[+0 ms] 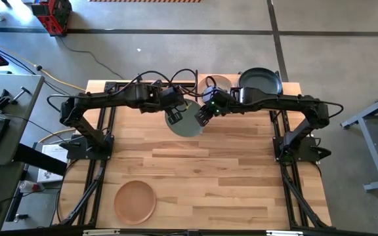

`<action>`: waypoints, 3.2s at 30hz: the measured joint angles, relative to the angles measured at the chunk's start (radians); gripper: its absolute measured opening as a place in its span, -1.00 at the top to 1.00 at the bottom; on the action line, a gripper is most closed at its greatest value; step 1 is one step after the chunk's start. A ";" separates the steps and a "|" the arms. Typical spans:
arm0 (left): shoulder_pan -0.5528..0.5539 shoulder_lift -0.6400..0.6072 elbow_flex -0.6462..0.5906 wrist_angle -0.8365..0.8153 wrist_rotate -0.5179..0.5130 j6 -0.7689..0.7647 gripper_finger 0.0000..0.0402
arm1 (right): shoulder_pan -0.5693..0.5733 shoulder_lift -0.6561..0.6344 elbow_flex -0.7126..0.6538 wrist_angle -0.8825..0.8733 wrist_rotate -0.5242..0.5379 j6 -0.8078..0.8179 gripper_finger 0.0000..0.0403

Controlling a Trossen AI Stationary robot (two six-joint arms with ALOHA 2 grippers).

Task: Place and stack plates onto a shelf
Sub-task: Stack the blue plate on top of the white plate on the shelf

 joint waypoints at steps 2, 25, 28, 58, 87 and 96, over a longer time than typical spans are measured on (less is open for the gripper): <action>0.000 0.000 0.000 0.000 0.000 0.001 0.99 | -0.002 0.000 0.000 -0.002 0.000 0.014 0.37; 0.011 0.000 0.000 0.070 0.008 0.063 0.87 | -0.009 0.000 0.000 -0.037 0.033 0.058 0.99; 0.013 0.000 0.000 0.073 0.021 0.063 0.80 | -0.009 0.000 0.000 -0.037 0.034 0.059 0.99; 0.012 -0.123 0.002 0.056 0.052 0.044 0.55 | -0.222 -0.149 0.001 -0.188 0.009 0.001 1.00; 0.012 -0.129 0.000 -0.006 0.051 0.043 0.55 | -0.682 -0.071 0.000 -0.255 -0.417 -0.169 1.00; 0.012 -0.128 0.000 -0.006 0.051 0.043 0.55 | -0.673 -0.056 0.000 -0.269 -0.417 -0.170 1.00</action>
